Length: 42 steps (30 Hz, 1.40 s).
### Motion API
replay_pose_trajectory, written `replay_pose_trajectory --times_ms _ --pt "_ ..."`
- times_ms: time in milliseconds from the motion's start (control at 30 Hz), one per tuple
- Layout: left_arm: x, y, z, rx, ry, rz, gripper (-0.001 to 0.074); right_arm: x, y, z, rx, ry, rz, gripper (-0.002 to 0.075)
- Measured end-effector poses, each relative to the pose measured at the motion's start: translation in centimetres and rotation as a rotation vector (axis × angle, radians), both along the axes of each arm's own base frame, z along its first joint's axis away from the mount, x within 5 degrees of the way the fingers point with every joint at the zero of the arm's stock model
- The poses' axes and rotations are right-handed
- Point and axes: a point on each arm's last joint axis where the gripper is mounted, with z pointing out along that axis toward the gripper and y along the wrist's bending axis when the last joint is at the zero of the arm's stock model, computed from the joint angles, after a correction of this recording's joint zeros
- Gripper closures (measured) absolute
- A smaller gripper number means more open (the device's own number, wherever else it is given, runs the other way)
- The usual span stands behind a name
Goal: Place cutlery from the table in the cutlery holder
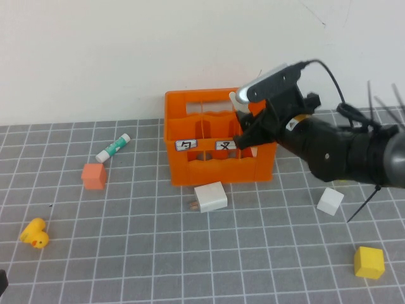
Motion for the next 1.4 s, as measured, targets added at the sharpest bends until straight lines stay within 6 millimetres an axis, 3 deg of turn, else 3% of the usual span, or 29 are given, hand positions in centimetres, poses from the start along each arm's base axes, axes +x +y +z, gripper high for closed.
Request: replay_pose_trajectory --times_ms 100,200,367,433,533,700,833,967,1100,1233,1400 --pt "0.0 0.0 0.0 0.000 -0.001 0.000 0.0735 -0.8 0.0 3.1 0.000 -0.076 0.035 0.0234" --pt "0.0 0.0 0.1 -0.003 -0.007 -0.002 0.0735 -2.0 -0.2 7.4 0.032 -0.170 0.057 0.0307" --pt "0.0 -0.1 0.3 -0.014 -0.029 -0.011 0.0735 -6.0 -0.9 15.0 0.064 -0.295 0.133 0.0589" --pt "0.1 -0.2 0.4 -0.017 -0.040 -0.014 0.0735 -8.1 -1.5 17.7 0.041 -0.321 0.180 0.0668" --pt "0.1 -0.2 0.4 -0.016 -0.045 -0.014 0.0735 -10.9 -2.9 20.4 -0.011 -0.318 0.234 0.0709" --pt "0.1 -0.2 0.5 -0.021 -0.056 -0.018 0.0735 -15.6 -5.6 22.8 -0.166 -0.244 0.322 0.0723" --pt "0.1 -0.3 0.8 -0.023 -0.090 -0.025 0.0735 -19.1 -7.8 22.6 -0.260 -0.183 0.367 0.0726" --pt "0.1 -0.3 0.8 -0.025 -0.093 -0.026 0.0735 -22.2 -9.8 20.5 -0.299 -0.119 0.386 0.0727" --pt "0.1 -0.3 0.8 -0.023 -0.094 -0.025 0.0735 -25.3 -11.8 16.8 -0.316 -0.048 0.397 0.0727" --pt "0.3 -0.4 0.3 -0.019 -0.089 -0.030 0.0735 -28.1 -13.4 11.8 -0.288 0.042 0.407 0.0727" --pt "0.5 -0.8 -0.7 -0.021 -0.115 -0.055 0.0736 -30.7 -14.9 7.1 -0.264 0.103 0.414 0.0727"
